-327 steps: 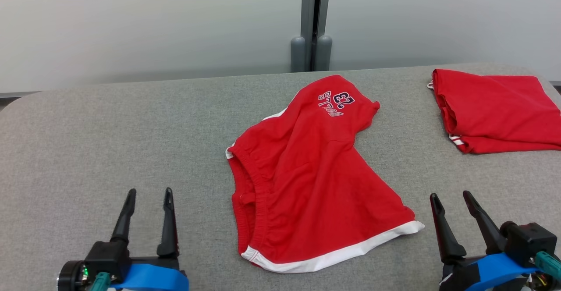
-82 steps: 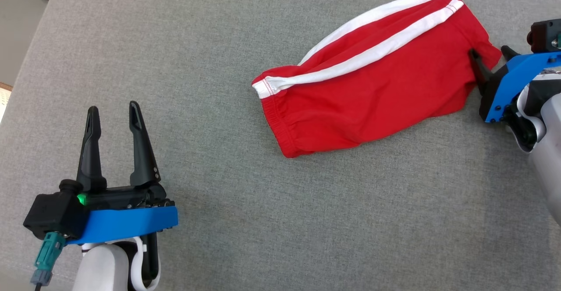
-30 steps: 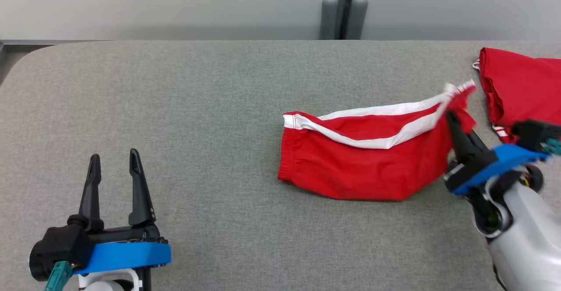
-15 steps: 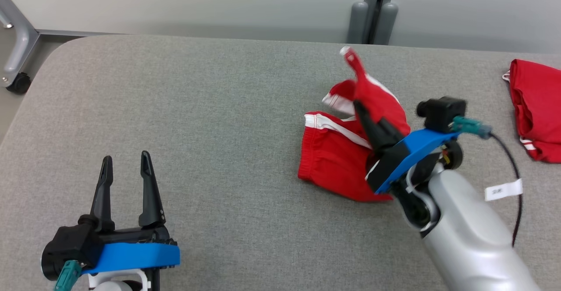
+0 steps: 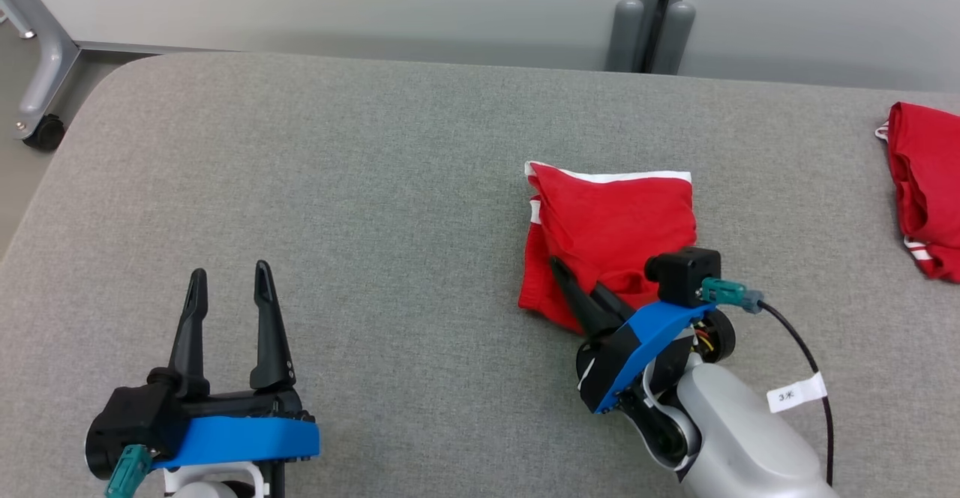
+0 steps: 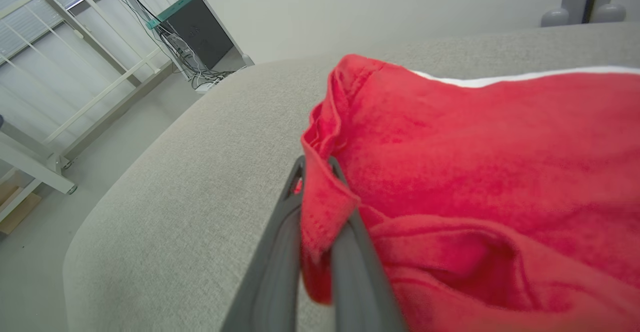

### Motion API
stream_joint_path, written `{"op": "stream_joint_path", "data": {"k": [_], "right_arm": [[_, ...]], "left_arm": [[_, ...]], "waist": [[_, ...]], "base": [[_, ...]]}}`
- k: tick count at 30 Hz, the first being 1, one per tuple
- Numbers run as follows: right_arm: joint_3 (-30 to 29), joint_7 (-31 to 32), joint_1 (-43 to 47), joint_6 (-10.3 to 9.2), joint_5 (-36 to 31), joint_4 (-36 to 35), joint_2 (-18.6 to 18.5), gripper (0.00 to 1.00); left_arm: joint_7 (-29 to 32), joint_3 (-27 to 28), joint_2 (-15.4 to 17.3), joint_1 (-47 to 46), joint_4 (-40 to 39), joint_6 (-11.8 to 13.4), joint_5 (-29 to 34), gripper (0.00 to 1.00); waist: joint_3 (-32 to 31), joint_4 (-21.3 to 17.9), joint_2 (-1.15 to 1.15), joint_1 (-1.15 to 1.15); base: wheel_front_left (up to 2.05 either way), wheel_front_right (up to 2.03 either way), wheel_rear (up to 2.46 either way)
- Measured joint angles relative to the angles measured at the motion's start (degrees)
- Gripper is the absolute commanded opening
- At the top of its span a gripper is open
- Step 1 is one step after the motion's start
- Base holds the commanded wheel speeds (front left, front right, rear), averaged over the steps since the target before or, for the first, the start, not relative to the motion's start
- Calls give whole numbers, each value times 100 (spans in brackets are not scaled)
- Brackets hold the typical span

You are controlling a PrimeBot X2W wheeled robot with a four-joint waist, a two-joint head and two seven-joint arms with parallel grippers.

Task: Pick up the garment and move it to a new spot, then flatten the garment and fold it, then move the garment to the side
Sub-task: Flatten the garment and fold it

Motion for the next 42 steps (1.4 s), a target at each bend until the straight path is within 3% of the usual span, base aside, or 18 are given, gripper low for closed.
{"op": "stream_joint_path", "data": {"k": [7, 9, 10, 18, 26, 33, 42], "right_arm": [[260, -185, 4, 0, 69, 208, 73, 0], [385, -199, 15, 0, 214, 230, 73, 77], [470, -196, 34, 0, 301, 225, 76, 100], [1022, -400, 64, 0, 582, 203, 91, 100], [1012, -779, 17, 1, 378, -16, -15, 100], [185, -914, 219, 0, -135, -509, -457, 100], [-1201, -927, 956, 0, -745, -1327, -662, 100]], "left_arm": [[0, -100, 0, -6, 23, 11, -1, 100], [0, -121, 0, -7, 35, 15, -12, 100], [0, -133, 0, -8, 40, 15, -19, 100], [0, -138, 0, -38, 123, 12, -18, 100], [0, -32, -1, -30, 158, -19, 64, 100], [0, 164, 19, -8, 224, -70, 214, 100], [0, 355, 146, 119, 371, 45, 363, 100]], "waist": [[42, 22, 0, 0], [38, 19, 0, 0], [35, 15, 0, 0], [-7, -107, 0, 0], [-124, -386, 0, 0], [-261, -755, 0, 0], [-468, -1200, 0, 0]], "base": [[0, 0, 0], [0, 0, 0], [0, 0, 0], [0, 0, 0], [0, 0, 0], [0, 0, 0], [0, 0, 0]]}}
